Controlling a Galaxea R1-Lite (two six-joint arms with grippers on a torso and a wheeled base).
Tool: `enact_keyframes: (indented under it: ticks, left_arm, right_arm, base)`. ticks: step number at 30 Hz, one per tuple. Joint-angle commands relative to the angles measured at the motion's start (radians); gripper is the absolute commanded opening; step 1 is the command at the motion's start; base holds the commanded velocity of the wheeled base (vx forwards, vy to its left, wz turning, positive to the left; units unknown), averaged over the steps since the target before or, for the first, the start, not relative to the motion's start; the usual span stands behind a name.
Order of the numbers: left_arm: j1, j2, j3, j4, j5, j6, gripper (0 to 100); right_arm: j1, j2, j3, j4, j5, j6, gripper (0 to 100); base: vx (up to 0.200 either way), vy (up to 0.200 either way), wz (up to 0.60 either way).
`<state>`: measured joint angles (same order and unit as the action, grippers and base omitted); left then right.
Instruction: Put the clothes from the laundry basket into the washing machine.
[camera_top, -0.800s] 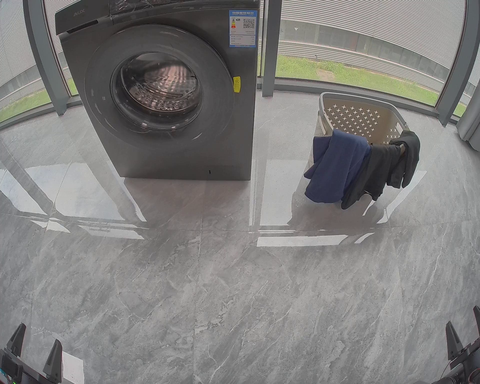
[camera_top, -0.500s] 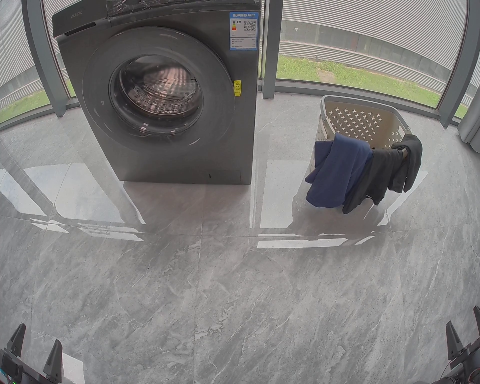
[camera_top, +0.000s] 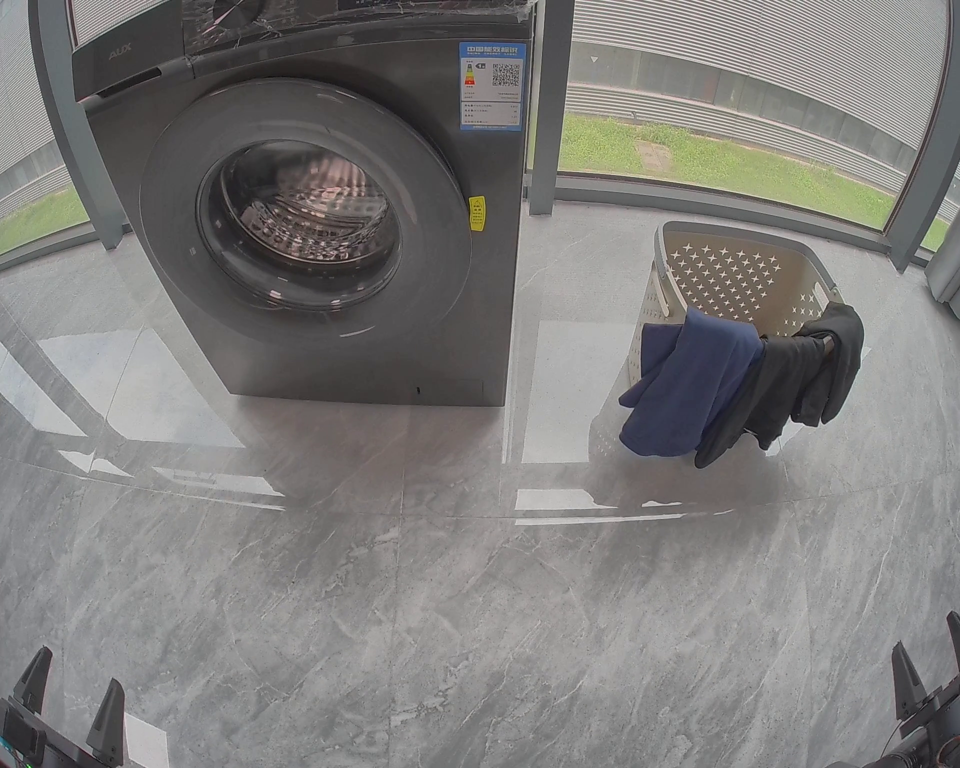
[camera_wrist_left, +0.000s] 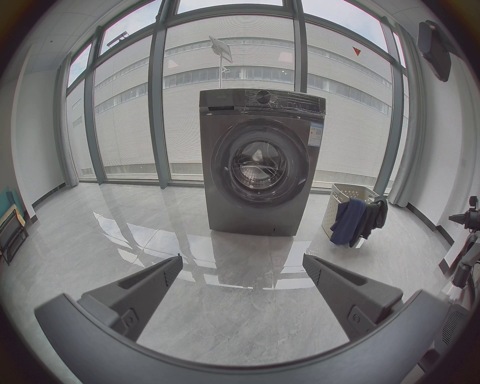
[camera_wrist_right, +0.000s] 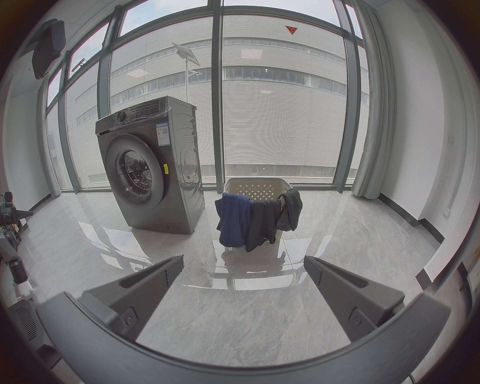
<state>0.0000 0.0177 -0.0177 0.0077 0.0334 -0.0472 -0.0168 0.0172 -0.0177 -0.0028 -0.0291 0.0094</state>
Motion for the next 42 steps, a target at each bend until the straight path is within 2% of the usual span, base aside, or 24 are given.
enact_keyframes:
  ticks: [1,10,25,27,34,42]
  left_arm:
    - [0.0,-0.018,0.016,0.0,0.0,0.0,100]
    - [0.0,-0.018,0.016,0.0,0.0,-0.002,100]
    - [0.0,-0.018,0.016,0.0,0.0,-0.002,100]
    - [0.0,-0.018,0.016,0.0,0.0,-0.002,100]
    - [0.0,-0.018,0.016,0.0,0.0,-0.002,100]
    - [0.0,-0.018,0.016,0.0,0.0,-0.003,100]
  right_arm:
    - [0.0,0.001,0.018,0.0,0.0,0.0,100]
    - [0.001,0.001,0.018,0.0,0.0,0.001,100]
    - [0.001,0.001,0.018,-0.002,0.0,0.0,100]
    - [0.003,0.0,0.018,-0.002,-0.002,0.003,100]
    - [0.0,0.001,0.018,0.0,0.009,-0.008,100]
    - [0.0,0.001,0.018,0.0,0.009,-0.008,100]
  base:
    - [0.0,0.0,0.0]
    - [0.0,0.0,0.0]
    - [0.0,-0.2,0.0]
    - [0.0,0.0,0.0]
    - [0.0,0.0,-0.51]
    - [0.2,0.0,0.0]
